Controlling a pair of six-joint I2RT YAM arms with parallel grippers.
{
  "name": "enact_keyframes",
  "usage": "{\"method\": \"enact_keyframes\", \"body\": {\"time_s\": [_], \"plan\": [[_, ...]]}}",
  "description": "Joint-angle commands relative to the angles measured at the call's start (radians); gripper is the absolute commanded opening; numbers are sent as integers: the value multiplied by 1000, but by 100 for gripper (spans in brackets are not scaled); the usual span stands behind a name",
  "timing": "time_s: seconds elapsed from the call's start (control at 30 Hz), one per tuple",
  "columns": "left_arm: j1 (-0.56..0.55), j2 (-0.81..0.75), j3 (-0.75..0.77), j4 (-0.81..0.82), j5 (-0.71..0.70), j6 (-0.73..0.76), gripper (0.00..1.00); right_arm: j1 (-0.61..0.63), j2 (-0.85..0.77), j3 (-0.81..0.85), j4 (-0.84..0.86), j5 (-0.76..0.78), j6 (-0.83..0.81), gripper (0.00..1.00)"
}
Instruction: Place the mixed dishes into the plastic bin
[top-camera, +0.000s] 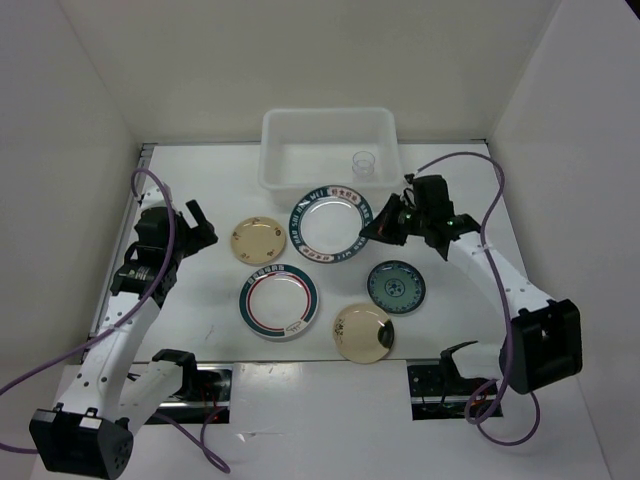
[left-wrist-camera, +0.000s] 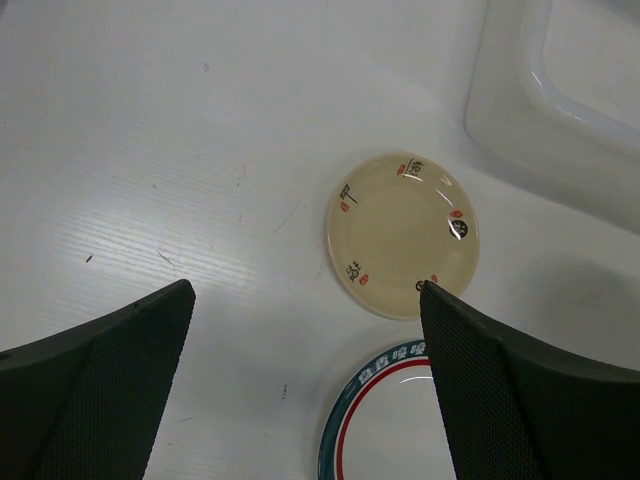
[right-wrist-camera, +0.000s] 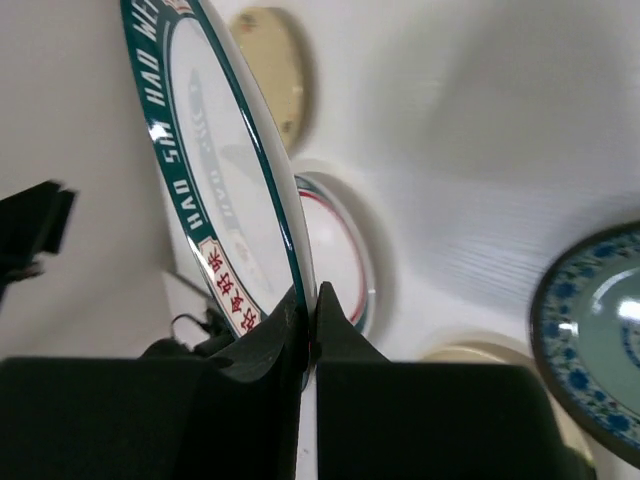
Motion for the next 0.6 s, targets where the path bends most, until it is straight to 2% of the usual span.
{"method": "enact_keyframes", "body": {"time_s": [0.0, 0.2, 0.43, 0.57], "plan": [[-3, -19, 9, 31, -12, 20, 100, 8, -53, 163, -73, -140, -56, 0], [-3, -48, -2, 42, -1, 10, 100, -35, 87, 375, 60, -210, -45, 0], [-3, -67, -2, 51, -1, 1, 100, -35, 386, 677, 99, -28, -129, 0], [-3, -67, -2, 51, -1, 1, 100, -35, 542, 839, 54, 67, -172, 0]]}}
